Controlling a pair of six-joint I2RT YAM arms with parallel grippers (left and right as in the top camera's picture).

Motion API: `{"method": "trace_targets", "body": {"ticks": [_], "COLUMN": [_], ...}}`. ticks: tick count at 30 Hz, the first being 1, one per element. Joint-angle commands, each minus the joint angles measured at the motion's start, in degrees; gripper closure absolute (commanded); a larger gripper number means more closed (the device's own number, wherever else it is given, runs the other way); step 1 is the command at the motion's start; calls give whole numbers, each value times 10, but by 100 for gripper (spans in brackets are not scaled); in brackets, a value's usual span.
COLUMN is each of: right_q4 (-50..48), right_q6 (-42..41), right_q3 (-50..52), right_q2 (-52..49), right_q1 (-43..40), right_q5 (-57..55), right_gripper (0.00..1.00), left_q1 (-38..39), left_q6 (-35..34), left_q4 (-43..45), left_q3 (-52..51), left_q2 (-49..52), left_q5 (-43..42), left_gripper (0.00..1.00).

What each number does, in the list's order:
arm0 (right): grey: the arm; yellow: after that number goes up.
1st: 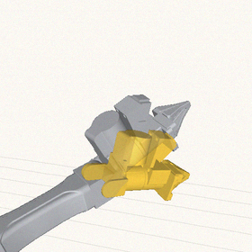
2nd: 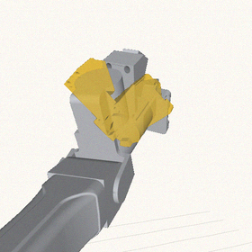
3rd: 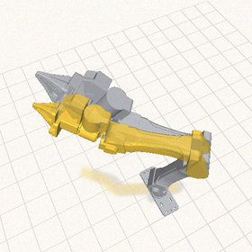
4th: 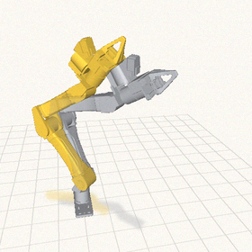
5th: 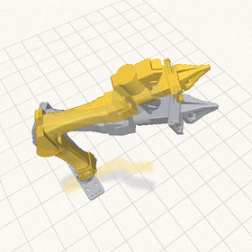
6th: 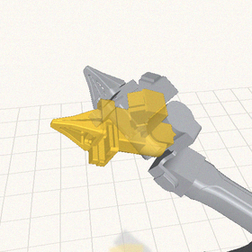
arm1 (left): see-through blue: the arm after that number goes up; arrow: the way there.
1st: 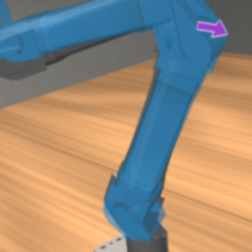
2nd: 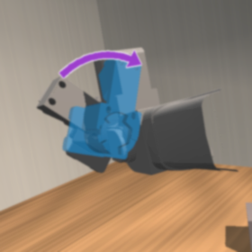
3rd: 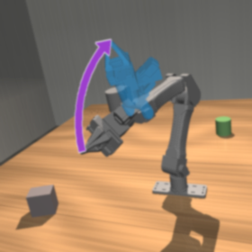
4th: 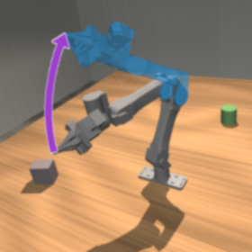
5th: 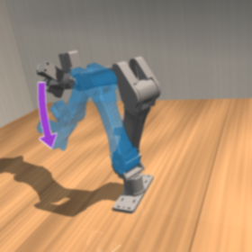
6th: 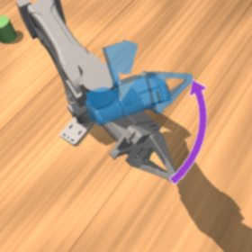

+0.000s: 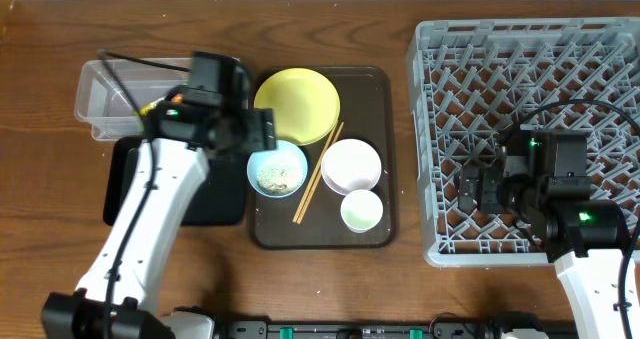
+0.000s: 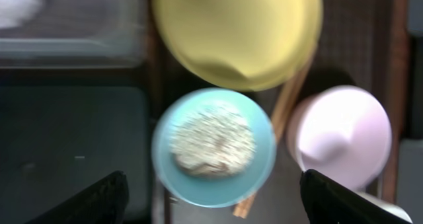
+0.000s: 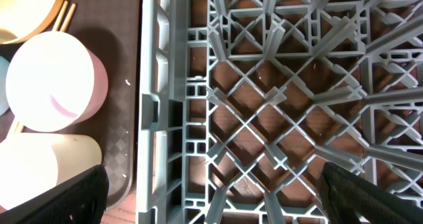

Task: Sort waste into correct bins and load items into the dishwasher rack
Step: 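Grasp the rim of the light-blue rice bowl with the left gripper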

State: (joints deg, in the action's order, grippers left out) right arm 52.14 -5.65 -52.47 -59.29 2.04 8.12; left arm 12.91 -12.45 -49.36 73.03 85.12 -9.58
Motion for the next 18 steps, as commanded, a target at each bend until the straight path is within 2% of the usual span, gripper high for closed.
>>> {"method": "trace_targets", "body": {"ticks": [1,5,18], "right_q4": [-1,0,1], "right_q6": [-1,-1,-1], "right_q3": [-11,-11,-11], "right_q2": [1,1,1], "right_q1": [-2,-2,-2], "right_q5": [3,3,4], "right_gripper": [1,1,1], "left_q1": [37,73,118], "left_q6": [-14,-14,-28], "left_q4": [2,8,68], "left_q3": [-8,-8,-8], "left_q2": [23,55,176], "left_q5": [-14,31,41], "left_gripper": [15,17,43]}}
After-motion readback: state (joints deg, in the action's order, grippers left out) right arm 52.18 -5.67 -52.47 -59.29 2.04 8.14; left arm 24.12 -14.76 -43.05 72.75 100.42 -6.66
